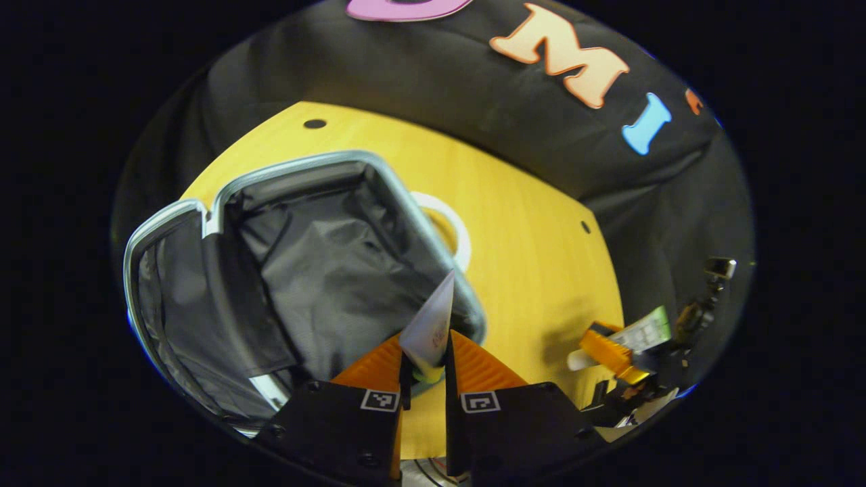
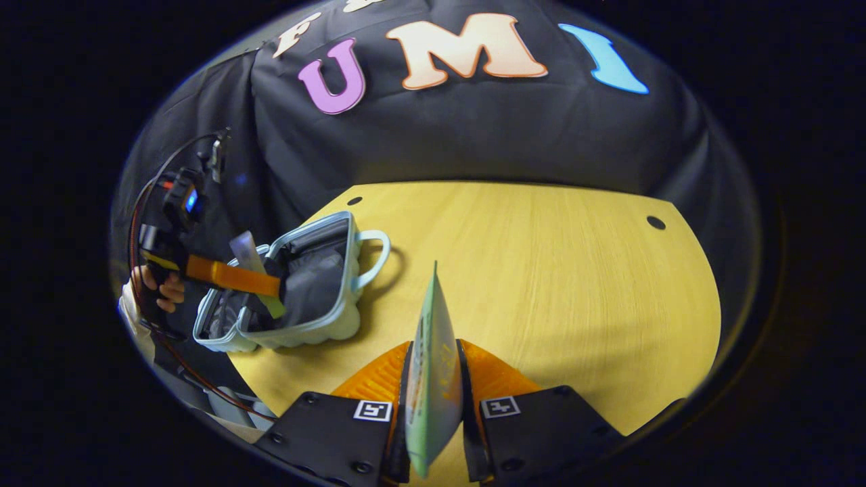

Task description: First open the suitcase, pack the skin care products into it, and then close the suitcase.

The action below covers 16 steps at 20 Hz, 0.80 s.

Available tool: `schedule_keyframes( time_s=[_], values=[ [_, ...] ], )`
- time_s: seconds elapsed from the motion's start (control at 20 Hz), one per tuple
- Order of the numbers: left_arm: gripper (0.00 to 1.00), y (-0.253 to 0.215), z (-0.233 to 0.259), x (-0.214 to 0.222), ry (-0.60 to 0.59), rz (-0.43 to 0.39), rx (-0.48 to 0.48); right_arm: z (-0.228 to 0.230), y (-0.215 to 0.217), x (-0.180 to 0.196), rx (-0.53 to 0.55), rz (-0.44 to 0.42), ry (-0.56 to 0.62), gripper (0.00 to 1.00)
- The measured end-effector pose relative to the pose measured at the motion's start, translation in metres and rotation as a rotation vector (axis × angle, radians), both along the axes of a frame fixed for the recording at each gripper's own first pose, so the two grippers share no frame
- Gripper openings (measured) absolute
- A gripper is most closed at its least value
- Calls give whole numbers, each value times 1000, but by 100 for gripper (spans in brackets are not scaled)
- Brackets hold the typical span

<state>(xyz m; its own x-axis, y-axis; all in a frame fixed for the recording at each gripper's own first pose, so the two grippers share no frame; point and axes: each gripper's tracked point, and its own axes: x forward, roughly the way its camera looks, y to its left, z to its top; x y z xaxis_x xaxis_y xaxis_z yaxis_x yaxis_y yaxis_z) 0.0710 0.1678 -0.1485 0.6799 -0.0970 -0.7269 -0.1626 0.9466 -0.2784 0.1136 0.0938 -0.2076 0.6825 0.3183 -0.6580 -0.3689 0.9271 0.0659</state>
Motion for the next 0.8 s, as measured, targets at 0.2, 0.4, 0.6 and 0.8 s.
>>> schedule_keyframes(
  time_s=[0.2, 0.4, 0.6, 0.8],
  values=[
    [19, 20, -38, -11, 158, 55, -41, 16, 57, 17, 11, 60, -20, 29],
    [21, 32, -51, -14, 197, 90, -58, 23, 124, 34, 18, 155, 0, 33],
    [62, 36, -29, -19, 108, 91, -19, 10, 190, 46, 5, 271, 47, 29],
    [88, 38, 1, -44, 29, 122, -29, -37, 233, 39, -15, 353, 180, 29]
  ],
)
